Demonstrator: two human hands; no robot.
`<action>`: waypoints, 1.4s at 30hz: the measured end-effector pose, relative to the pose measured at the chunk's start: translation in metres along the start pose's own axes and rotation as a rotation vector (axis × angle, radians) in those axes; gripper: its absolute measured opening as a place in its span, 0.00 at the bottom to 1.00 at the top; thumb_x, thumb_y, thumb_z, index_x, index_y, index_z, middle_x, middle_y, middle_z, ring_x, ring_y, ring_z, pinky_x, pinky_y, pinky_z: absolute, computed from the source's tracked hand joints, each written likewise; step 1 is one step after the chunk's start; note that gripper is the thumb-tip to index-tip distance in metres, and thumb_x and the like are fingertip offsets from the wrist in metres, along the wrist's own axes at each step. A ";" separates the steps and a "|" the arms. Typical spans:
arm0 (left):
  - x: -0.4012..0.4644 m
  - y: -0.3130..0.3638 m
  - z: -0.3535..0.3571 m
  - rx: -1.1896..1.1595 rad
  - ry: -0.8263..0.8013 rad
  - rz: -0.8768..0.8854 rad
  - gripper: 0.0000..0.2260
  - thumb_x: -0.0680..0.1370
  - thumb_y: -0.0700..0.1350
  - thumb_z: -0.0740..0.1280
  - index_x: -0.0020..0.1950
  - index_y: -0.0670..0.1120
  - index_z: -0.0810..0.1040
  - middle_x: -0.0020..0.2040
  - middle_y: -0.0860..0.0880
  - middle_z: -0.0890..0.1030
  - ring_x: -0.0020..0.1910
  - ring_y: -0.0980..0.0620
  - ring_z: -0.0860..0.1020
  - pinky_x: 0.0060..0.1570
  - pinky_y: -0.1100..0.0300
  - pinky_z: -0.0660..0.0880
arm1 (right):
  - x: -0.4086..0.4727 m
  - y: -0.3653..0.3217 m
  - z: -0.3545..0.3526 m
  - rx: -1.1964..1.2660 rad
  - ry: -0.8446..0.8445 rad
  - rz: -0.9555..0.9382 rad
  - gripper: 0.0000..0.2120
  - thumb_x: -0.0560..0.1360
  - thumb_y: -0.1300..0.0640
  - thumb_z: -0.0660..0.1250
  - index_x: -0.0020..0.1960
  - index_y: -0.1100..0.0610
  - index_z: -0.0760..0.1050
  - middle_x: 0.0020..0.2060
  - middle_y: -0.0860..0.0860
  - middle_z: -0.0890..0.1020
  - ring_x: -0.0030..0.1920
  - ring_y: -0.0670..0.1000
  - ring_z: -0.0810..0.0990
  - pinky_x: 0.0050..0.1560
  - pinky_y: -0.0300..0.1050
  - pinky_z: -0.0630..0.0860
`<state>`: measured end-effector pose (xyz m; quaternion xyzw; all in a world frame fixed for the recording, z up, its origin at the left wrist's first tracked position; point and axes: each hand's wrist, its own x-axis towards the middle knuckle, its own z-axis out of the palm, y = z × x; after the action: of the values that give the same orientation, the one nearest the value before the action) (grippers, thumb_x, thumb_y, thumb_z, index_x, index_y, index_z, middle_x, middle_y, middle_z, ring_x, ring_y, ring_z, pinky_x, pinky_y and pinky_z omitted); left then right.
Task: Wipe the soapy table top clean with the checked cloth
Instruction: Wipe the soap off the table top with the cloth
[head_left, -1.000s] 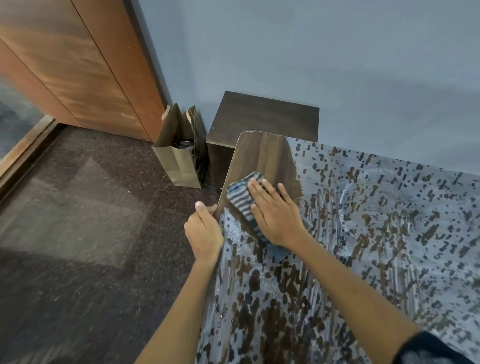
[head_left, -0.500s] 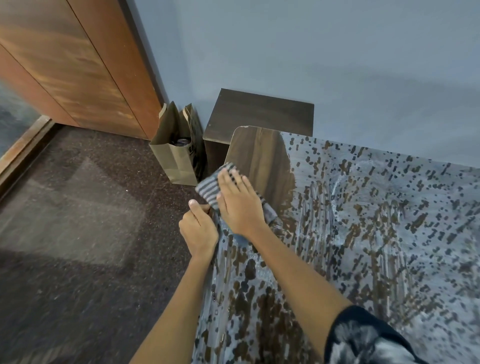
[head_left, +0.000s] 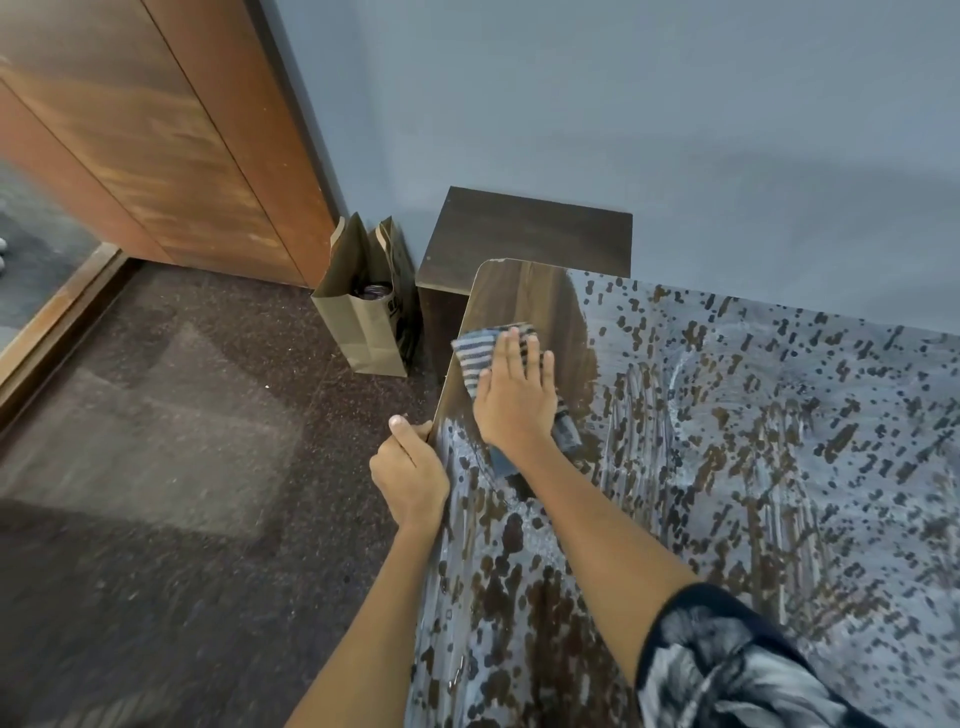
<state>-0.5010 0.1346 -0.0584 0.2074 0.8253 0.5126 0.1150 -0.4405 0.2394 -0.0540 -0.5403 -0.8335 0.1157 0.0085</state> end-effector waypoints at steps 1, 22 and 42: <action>-0.001 0.001 0.000 0.006 0.010 0.008 0.28 0.80 0.50 0.47 0.44 0.38 0.84 0.36 0.42 0.83 0.31 0.54 0.74 0.33 0.66 0.67 | -0.001 -0.007 0.001 -0.003 -0.007 -0.073 0.26 0.81 0.52 0.43 0.76 0.59 0.42 0.76 0.54 0.46 0.76 0.54 0.42 0.72 0.50 0.35; -0.017 -0.002 -0.017 -0.006 0.075 -0.055 0.25 0.82 0.43 0.50 0.40 0.39 0.84 0.36 0.41 0.83 0.31 0.52 0.75 0.40 0.60 0.69 | -0.028 -0.001 -0.003 -0.044 -0.131 -0.165 0.26 0.82 0.51 0.41 0.76 0.59 0.38 0.76 0.54 0.42 0.75 0.55 0.40 0.71 0.50 0.35; -0.041 -0.013 -0.040 0.045 0.081 -0.091 0.24 0.83 0.43 0.50 0.42 0.39 0.84 0.35 0.45 0.82 0.28 0.59 0.72 0.29 0.74 0.66 | -0.043 -0.004 -0.002 0.004 -0.155 -0.029 0.26 0.82 0.51 0.42 0.76 0.59 0.38 0.76 0.54 0.41 0.75 0.55 0.38 0.72 0.52 0.34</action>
<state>-0.4839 0.0787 -0.0533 0.1512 0.8490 0.4962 0.1003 -0.4262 0.1997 -0.0465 -0.5174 -0.8392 0.1588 -0.0534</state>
